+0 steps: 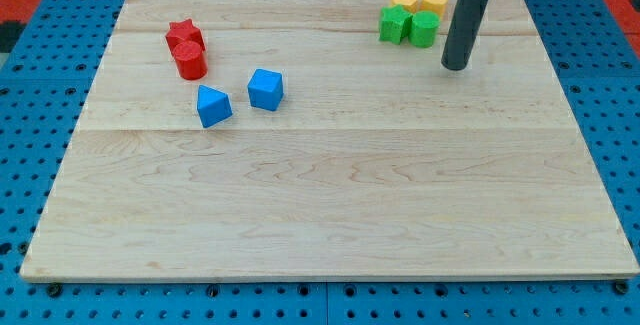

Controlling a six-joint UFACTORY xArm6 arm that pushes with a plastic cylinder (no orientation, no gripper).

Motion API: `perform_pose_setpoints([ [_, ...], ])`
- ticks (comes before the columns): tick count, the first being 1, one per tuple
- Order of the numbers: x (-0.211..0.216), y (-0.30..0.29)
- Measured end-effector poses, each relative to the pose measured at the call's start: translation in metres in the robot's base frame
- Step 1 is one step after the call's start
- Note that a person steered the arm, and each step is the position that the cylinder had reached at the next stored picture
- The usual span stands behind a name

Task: Slide the blue triangle below the blue cube

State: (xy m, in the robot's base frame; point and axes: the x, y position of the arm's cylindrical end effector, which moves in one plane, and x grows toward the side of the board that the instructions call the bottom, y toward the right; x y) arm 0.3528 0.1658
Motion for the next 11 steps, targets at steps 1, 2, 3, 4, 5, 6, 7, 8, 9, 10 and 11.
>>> perform_pose_setpoints([
  [1, 0.021, 0.000],
  [2, 0.041, -0.003],
  [3, 0.050, -0.042],
  [4, 0.074, -0.081],
  [5, 0.104, -0.125],
  [6, 0.112, -0.167],
  [7, 0.112, -0.167],
  [8, 0.116, -0.167],
  [9, 0.120, -0.167],
  [10, 0.126, -0.167],
  [11, 0.132, -0.184],
])
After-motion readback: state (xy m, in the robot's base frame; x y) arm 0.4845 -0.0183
